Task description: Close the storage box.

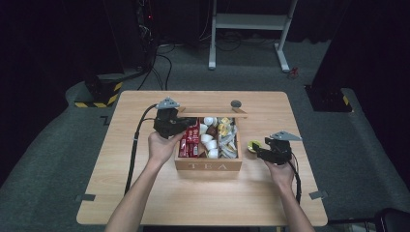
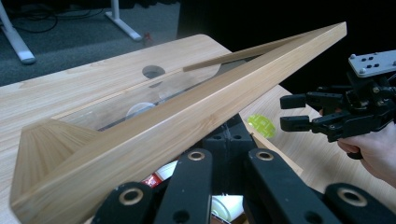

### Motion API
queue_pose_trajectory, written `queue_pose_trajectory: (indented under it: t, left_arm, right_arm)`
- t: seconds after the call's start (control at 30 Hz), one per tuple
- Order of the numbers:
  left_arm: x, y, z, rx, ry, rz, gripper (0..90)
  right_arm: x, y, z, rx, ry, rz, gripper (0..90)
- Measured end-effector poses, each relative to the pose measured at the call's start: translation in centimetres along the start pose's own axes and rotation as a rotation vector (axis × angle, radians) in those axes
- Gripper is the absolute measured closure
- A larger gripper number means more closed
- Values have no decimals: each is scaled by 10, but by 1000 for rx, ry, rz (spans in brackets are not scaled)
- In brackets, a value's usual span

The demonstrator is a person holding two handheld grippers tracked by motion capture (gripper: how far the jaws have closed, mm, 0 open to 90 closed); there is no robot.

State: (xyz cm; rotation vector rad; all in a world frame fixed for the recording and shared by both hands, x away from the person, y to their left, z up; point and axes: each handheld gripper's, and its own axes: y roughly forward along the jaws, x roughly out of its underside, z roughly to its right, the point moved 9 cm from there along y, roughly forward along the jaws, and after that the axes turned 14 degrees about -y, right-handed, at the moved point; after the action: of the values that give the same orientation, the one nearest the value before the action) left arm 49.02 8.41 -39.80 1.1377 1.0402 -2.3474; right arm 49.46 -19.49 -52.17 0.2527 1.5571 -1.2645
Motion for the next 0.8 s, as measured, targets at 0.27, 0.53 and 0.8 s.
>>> queue_pose_trajectory:
  t: [0.27, 0.53, 0.8]
  left_arm:
    - [1, 0, 0, 3, -4, -4, 900]
    - [2, -1, 1, 18, -18, -13, 900]
    - [3, -1, 1, 19, -16, -23, 900]
  right_arm:
    - [8, -11, 6, 13, 20, 12, 387]
    - [31, -23, 13, 27, 53, -5, 397]
    - [59, -29, 21, 61, 81, -42, 402]
